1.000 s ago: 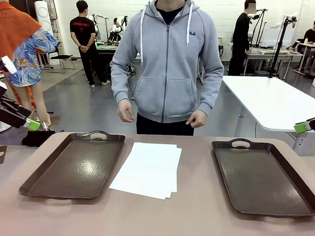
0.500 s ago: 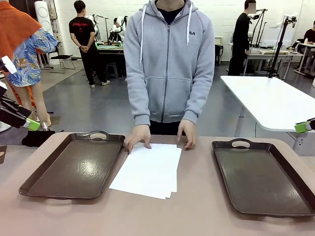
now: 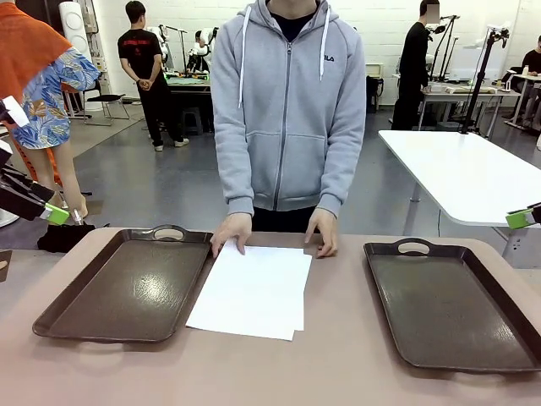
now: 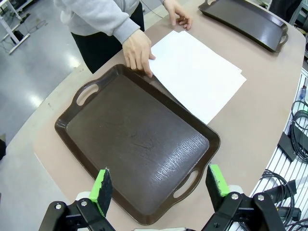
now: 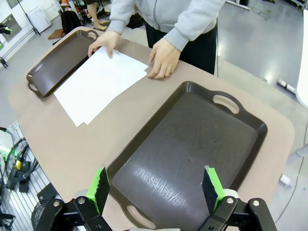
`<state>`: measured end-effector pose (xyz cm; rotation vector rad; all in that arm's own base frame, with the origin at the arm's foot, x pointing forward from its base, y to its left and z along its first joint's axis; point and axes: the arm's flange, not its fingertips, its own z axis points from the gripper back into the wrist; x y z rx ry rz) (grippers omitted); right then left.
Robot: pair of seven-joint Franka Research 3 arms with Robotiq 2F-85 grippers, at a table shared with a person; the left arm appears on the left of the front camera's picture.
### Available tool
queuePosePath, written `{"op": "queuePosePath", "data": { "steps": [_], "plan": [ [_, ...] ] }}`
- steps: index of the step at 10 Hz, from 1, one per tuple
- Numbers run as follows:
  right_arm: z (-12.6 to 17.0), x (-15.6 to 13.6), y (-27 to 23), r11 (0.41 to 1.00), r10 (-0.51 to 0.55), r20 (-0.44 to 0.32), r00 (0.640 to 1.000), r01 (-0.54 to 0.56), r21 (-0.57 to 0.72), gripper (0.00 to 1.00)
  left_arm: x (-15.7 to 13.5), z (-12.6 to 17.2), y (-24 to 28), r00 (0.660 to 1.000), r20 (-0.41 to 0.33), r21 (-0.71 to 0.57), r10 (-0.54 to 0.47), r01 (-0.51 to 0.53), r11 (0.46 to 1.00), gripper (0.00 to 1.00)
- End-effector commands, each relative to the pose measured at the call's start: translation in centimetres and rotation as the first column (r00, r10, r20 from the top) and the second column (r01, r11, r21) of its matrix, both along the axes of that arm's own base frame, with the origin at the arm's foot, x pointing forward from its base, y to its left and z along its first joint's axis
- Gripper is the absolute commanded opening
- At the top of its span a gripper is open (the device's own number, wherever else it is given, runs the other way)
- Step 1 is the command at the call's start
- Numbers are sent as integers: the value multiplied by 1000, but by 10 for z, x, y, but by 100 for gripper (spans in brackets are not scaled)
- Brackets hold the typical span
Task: Sort the A4 documents.
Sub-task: Receive the A4 Paper.
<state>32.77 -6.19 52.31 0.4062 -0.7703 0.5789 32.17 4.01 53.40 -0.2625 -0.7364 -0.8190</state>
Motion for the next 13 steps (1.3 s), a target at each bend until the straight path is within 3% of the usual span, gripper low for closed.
{"op": "queuePosePath", "data": {
  "steps": [1,13],
  "plan": [
    [-1,2,1,1000,9,1,1000,-9,-1,100,0,0,0,1000,1,-6,-3,3,1000,100],
    [-1,2,1,1000,9,1,1000,-9,-1,100,0,0,0,1000,1,-6,-3,3,1000,100]
  ]
}}
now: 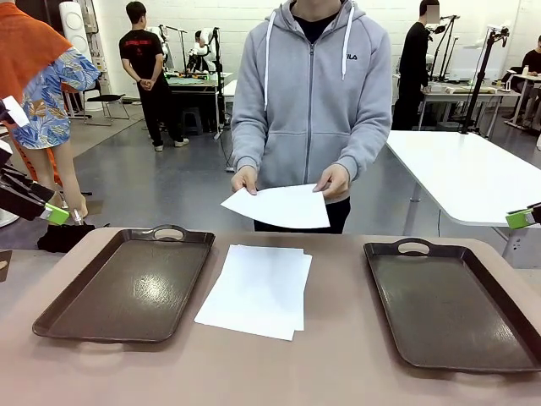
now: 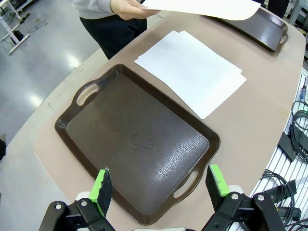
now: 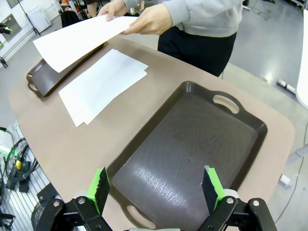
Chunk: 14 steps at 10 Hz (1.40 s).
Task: Sort the A4 documents.
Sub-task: Receive the A4 Paper.
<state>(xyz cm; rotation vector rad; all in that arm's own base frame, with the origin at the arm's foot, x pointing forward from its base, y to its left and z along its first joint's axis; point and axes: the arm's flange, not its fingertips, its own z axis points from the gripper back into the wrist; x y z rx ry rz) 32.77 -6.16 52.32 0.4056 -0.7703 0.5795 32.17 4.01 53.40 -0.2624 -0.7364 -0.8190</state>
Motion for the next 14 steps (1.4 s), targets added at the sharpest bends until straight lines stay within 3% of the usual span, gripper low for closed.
{"op": "queuePosePath", "data": {
  "steps": [1,14],
  "plan": [
    [-1,2,1,1000,9,1,1000,-9,0,100,0,0,0,1000,1,-6,-3,3,1000,100],
    [-1,2,1,1000,9,1,1000,-9,0,100,0,0,0,1000,1,-6,-3,3,1000,100]
  ]
}}
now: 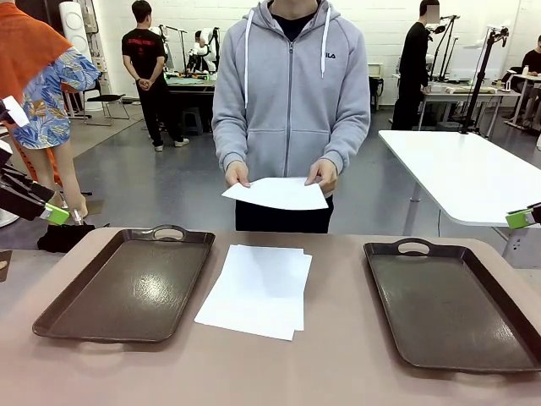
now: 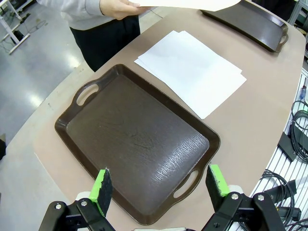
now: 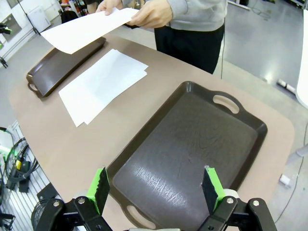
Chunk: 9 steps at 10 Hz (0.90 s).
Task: Sort the A4 documents.
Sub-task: Receive the A4 Paper.
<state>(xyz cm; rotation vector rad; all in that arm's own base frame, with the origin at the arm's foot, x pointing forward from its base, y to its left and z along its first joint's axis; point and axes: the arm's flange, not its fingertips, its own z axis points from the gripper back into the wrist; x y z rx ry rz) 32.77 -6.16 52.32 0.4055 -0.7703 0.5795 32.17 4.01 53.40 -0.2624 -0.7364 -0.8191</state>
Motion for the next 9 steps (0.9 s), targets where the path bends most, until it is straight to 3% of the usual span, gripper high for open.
{"op": "queuePosePath", "data": {
  "steps": [1,9],
  "plan": [
    [-1,2,1,1000,9,1,1000,-9,0,100,0,0,0,1000,1,-6,-3,3,1000,100],
    [-1,2,1,1000,9,1,1000,-9,0,100,0,0,0,1000,1,-6,-3,3,1000,100]
  ]
}}
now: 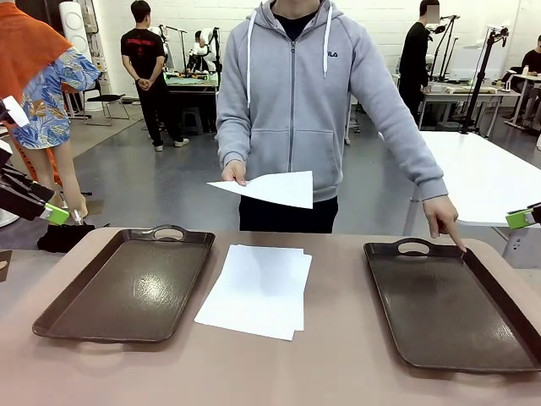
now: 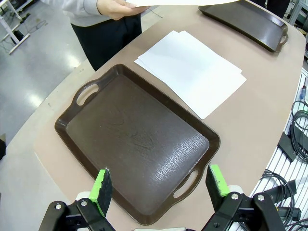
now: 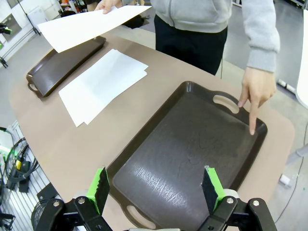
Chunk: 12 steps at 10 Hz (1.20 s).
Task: Sort the A4 documents.
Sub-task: Receive the A4 Paper.
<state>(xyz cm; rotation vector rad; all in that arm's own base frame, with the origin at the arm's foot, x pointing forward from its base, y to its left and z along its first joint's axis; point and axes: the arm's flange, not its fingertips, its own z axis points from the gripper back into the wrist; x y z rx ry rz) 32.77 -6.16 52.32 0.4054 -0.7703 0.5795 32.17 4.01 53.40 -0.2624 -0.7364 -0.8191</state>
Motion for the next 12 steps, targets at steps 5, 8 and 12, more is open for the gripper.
{"op": "queuePosePath", "data": {
  "steps": [5,8,12],
  "plan": [
    [-1,2,1,1000,9,1,1000,-9,0,100,0,0,0,1000,1,-6,-3,3,1000,100],
    [-1,2,1,1000,9,1,1000,-9,0,100,0,0,0,1000,1,-6,-3,3,1000,100],
    [-1,2,1,1000,9,1,1000,-9,0,100,0,0,0,1000,1,-6,-3,3,1000,100]
  ]
}}
